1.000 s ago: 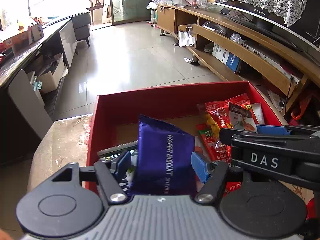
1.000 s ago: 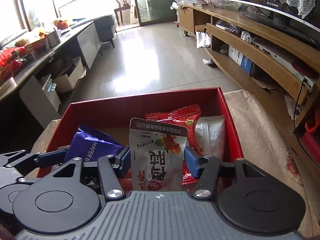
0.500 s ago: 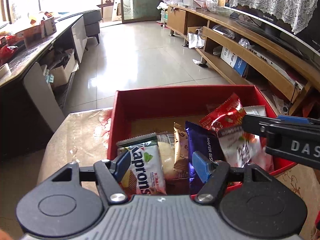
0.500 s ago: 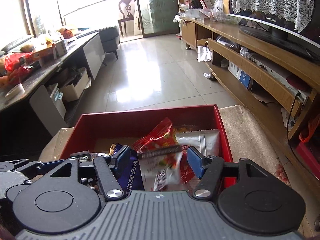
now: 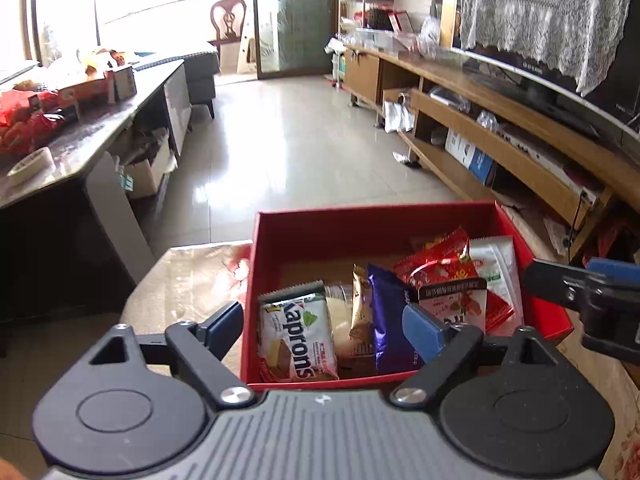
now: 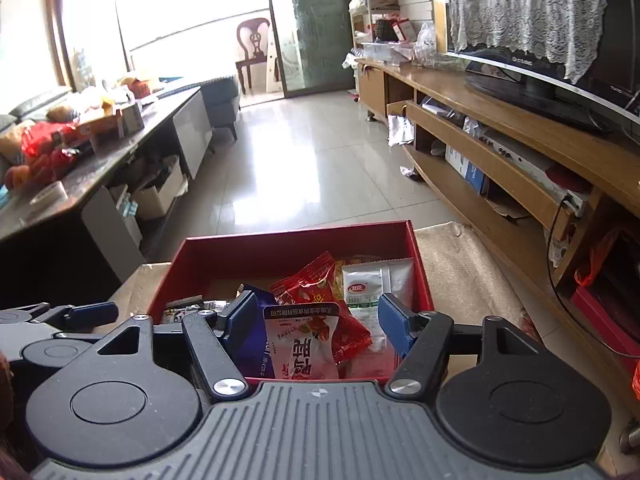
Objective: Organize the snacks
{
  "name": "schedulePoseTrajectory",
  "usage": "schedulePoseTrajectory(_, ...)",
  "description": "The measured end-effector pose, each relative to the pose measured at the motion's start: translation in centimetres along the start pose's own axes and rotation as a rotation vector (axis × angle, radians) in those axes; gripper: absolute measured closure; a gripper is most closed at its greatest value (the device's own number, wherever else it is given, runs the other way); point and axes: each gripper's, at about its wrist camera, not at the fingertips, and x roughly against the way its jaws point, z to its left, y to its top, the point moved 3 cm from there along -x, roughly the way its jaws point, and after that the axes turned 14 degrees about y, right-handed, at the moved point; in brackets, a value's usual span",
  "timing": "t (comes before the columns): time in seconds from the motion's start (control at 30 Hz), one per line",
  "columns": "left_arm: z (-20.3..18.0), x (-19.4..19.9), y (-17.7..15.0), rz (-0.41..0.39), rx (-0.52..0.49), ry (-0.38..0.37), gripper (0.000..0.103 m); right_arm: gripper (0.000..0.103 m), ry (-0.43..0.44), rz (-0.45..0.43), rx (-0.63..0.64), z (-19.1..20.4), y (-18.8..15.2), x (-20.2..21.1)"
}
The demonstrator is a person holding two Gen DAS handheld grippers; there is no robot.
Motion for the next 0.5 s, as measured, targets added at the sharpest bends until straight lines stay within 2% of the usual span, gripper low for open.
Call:
schedulePoseTrajectory(0.17,1.5,3.6,0.1,-0.071,0.05,-0.001,0.013,0.028,0.018,-0.045,-0.028,0.5,-0.6,2.9)
schedulePoseTrajectory(0.27,2.1,7.2,0.0,-0.177,0.035,0.043,0.004,0.027,0.028,-0.083,-0.033,1.3,-1.0,4.8)
schedulePoseTrajectory(0.37,2.6,11.5,-0.2,-0.305,-0.003,0.124,0.002,0.024,0.047,-0.128,-0.026,2.3,-1.6,7.1)
schedulePoseTrajectory(0.43,2.6,13.7,-0.8,-0.354,-0.045,0.181,0.002,0.023,0.055,-0.163,-0.019,3.0,-2.1,8.6)
schedulePoseTrajectory(0.5,2.3,14.9,-1.8,-0.378,-0.127,0.195,0.002,0.022,0.057,-0.193,-0.011,3.5,-2.7,10.1)
